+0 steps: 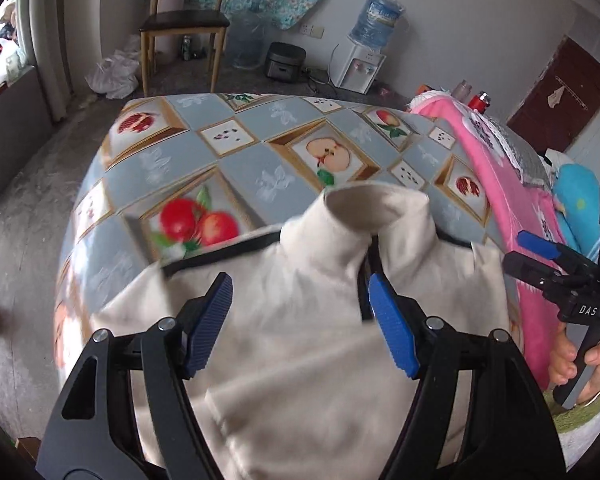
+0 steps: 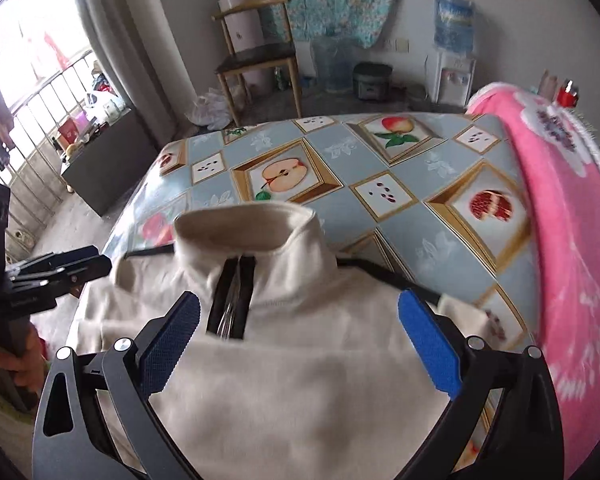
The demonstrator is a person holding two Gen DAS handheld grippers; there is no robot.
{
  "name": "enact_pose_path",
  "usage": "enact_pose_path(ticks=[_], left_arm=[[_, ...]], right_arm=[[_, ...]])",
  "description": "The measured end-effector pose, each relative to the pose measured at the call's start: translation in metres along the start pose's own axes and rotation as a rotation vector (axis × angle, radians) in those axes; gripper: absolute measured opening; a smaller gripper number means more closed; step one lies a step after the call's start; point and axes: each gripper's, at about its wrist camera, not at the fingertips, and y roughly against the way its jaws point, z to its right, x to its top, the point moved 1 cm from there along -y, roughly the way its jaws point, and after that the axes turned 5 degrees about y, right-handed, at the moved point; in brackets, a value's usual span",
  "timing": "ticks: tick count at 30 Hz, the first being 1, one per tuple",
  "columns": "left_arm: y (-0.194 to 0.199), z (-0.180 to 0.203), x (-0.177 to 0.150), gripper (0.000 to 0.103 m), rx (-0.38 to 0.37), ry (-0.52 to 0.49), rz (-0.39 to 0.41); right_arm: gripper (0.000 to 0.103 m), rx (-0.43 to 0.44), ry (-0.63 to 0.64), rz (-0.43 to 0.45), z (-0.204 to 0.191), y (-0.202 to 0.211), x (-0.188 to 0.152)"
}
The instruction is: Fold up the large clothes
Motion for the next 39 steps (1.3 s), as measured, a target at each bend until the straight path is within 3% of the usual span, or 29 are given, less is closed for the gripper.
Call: enact_pose_path(ticks=[6, 12, 16, 20, 23, 26, 28, 30, 35, 39], left_arm=[[-0.068, 0.027, 0.045, 0.068, 0.078, -0.036, -0.076], [-0.115, 0.036, 0.046, 0.068, 0.228, -0.134, -0.142], [-0.11, 0.024, 0.031, 0.068, 0.212, -0.136, -0.174], [-0.1, 0.02, 0.01, 0.068, 0.215, -0.205, -0.201], [-0.098, 0.02, 0.0, 0.068, 0.209, -0.233, -0.204], [-0.096, 0.021, -0.005, 0.066, 0.198, -0.234, -0.19], [-0.089, 0.021, -0.008, 0.06, 0.181, -0.238, -0.165], [-0.077, 0.021, -0.01, 0.038, 0.142, -0.234, -0.129], [-0.041, 0.028, -0.022, 0.019, 0.089, -0.294, -0.046], [-0.024, 0.03, -0.039, 0.013, 0.047, -0.322, -0.053]], right_arm=[[0.097, -0.011, -0.085, -0.175, 0.022, -0.086, 0.056], [0.096, -0.085, -0.061, -0.335, 0.024, -0.142, 0.058], [0.088, -0.06, -0.034, -0.365, 0.026, -0.133, 0.037], [0.082, -0.018, -0.006, -0.361, 0.022, -0.105, 0.015], [0.069, -0.016, 0.024, -0.351, 0.015, -0.093, 0.003], [0.046, -0.019, 0.068, -0.326, 0.007, -0.083, -0.004], [0.026, -0.022, 0.098, -0.306, -0.002, -0.074, -0.006], [0.018, -0.036, 0.141, -0.273, -0.012, -0.061, -0.007], [0.011, -0.056, 0.239, -0.204, -0.036, -0.027, -0.017], [0.011, -0.03, 0.26, -0.191, -0.039, -0.013, -0.036]])
